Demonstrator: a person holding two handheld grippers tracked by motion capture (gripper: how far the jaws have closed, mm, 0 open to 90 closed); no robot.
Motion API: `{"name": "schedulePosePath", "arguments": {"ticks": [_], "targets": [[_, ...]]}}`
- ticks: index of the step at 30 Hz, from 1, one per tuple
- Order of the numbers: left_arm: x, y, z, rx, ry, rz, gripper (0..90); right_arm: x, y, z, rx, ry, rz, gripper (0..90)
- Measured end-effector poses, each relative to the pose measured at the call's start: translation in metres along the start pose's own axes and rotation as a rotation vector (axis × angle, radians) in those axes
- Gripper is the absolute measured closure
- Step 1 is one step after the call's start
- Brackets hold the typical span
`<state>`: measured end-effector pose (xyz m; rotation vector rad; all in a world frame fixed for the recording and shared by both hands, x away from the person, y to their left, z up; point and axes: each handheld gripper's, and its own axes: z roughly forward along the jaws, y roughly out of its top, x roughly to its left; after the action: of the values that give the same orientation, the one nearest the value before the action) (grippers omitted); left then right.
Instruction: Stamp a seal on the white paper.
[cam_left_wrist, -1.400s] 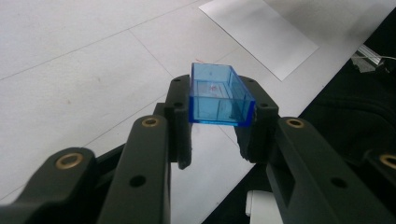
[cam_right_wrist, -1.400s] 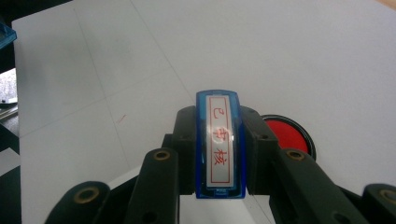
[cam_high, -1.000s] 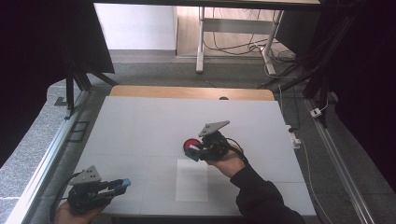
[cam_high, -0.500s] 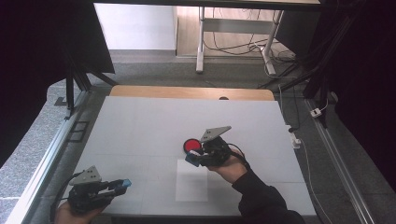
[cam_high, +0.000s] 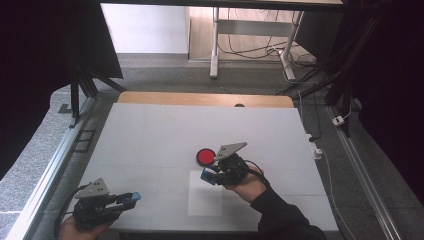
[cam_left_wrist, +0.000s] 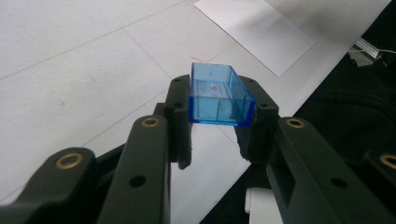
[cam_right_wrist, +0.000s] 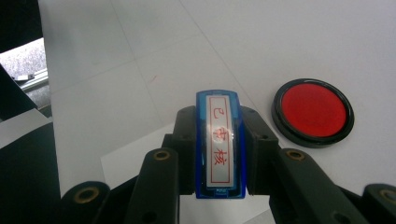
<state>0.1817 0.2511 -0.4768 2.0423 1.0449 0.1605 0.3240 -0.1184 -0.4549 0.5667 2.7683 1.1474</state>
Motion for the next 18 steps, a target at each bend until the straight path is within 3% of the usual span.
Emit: {"name": "schedulePosePath", "arguments": {"ticks": [10, 18], "targets": [[0.000, 0.000, 0.000, -0.002, -0.006, -0.001, 68.1, 0.002, -0.005, 0.003, 0.012, -0.004, -0.007, 71.1], [0.000, 0.000, 0.000, 0.001, -0.007, 0.002, 68.1, 0.004, -0.009, 0.013, 0.051, -0.010, -0.022, 71.0]]}}
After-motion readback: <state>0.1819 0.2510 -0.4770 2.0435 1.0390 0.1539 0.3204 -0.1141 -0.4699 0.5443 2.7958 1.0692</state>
